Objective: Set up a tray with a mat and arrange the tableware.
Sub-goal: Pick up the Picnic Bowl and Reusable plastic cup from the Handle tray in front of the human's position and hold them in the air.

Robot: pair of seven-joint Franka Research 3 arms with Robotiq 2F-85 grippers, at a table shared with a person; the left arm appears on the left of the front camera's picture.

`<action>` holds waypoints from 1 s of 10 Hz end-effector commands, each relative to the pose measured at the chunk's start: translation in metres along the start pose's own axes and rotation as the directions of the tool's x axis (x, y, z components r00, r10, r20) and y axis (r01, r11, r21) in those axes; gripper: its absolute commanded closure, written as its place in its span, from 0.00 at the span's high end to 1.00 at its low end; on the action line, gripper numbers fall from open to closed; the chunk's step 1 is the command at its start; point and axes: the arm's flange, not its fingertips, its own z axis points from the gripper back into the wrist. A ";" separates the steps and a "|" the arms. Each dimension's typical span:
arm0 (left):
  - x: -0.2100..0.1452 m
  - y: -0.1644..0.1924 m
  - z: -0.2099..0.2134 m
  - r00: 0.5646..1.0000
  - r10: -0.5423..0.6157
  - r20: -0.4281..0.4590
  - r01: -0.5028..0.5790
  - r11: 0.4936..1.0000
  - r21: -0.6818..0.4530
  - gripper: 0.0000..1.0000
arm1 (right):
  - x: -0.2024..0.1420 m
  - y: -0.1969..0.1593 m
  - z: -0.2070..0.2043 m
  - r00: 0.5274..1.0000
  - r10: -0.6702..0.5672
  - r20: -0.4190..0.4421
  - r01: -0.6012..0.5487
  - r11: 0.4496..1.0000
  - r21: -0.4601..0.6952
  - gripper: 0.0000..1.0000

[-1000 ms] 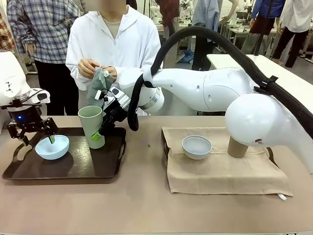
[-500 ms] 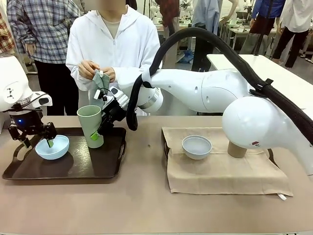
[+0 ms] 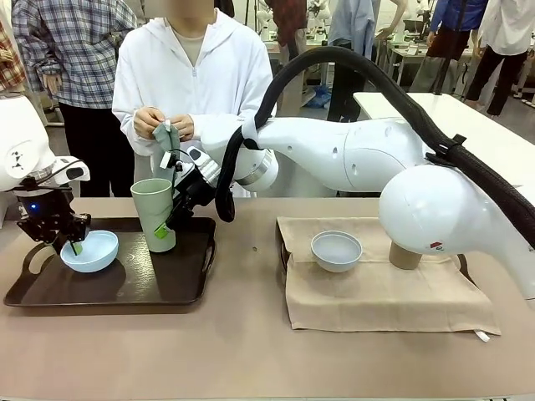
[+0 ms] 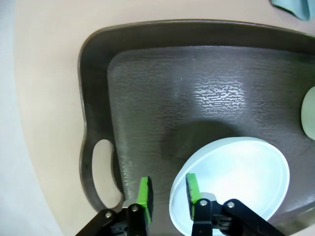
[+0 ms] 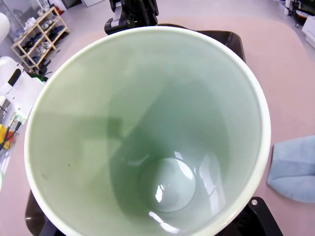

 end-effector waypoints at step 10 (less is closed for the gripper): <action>-0.004 -0.002 0.012 1.000 0.015 -0.016 -0.015 1.000 -0.025 0.00 | 0.011 0.027 0.018 0.989 -0.002 -0.150 -0.001 1.000 -0.015 0.26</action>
